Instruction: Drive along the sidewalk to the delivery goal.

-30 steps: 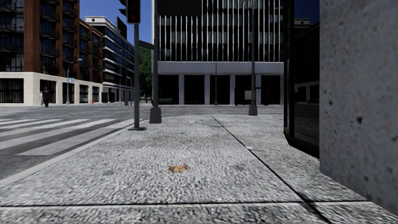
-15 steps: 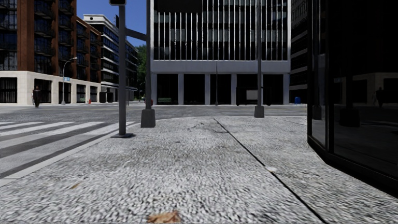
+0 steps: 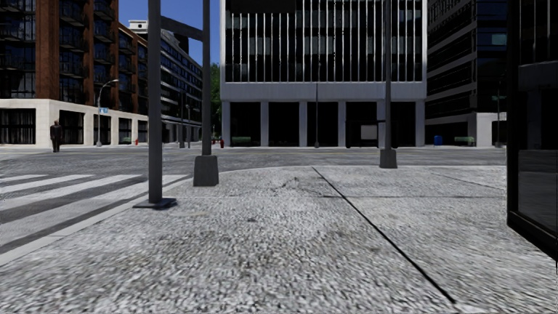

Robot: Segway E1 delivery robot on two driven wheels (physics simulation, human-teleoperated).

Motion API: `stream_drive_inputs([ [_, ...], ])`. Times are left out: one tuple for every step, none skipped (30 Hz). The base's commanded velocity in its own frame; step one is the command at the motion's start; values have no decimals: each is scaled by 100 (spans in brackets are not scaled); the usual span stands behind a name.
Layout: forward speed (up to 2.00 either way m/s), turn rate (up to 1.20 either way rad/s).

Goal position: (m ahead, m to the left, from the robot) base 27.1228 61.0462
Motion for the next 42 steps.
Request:
stream_drive_inputs([
  [136,56],
  [136,57],
  [136,58],
  [136,61],
  [136,66],
  [136,70],
  [136,71],
  [136,69],
  [136,67],
  [136,66],
  [136,66],
  [136,66],
  [136,66],
  [136,66],
  [136,66],
  [137,66],
  [137,66],
  [137,66],
  [137,66],
  [137,66],
  [137,66],
  [137,66],
  [137,66],
  [137,66],
  [137,66],
  [139,66],
  [140,66],
  [141,66],
  [141,66],
  [141,66],
  [142,66],
  [143,66],
  [146,66],
  [151,66],
  [153,66],
  [154,66],
  [155,66],
  [155,66],
  [155,66],
  [155,66],
  [155,66],
  [155,66],
])
